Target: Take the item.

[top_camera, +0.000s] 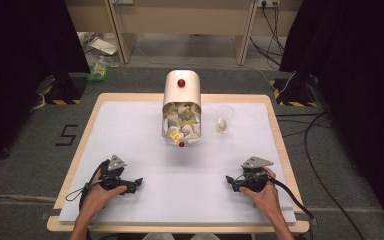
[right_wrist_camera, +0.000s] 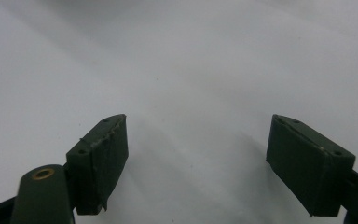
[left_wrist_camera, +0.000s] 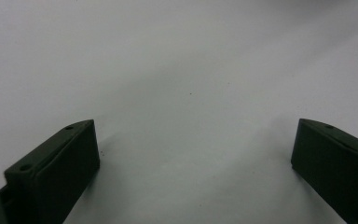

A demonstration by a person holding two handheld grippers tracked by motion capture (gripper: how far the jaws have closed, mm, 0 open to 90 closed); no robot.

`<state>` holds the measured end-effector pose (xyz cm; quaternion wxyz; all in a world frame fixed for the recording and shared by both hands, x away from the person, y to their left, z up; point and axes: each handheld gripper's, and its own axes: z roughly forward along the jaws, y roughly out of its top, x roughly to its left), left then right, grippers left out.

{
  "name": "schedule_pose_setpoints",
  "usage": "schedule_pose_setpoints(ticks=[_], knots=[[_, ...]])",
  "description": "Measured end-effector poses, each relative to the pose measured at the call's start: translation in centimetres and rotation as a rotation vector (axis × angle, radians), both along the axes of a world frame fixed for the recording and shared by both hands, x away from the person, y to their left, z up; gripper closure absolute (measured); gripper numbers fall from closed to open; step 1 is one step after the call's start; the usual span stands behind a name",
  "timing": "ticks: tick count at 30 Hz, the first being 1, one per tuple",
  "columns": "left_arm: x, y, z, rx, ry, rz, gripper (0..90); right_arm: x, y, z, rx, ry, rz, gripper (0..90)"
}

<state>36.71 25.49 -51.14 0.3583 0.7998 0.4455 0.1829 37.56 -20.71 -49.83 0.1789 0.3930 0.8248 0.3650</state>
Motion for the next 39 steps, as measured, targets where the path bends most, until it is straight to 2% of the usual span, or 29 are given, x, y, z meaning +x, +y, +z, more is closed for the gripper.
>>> schedule_pose_setpoints(ticks=[3,19,39], knots=[[0.0,0.0,0.0,0.0,0.0,0.0,0.0,-0.4,0.1,-0.2,-0.022,0.005,0.003,20.6],[0.0,0.0,0.0,0.0,0.0,0.0,0.0,-1.6,0.4,-0.3,-0.018,-0.002,0.013,20.7],[0.0,0.0,0.0,0.0,0.0,0.0,0.0,-1.5,0.4,-0.3,-0.015,0.006,0.018,19.7]])
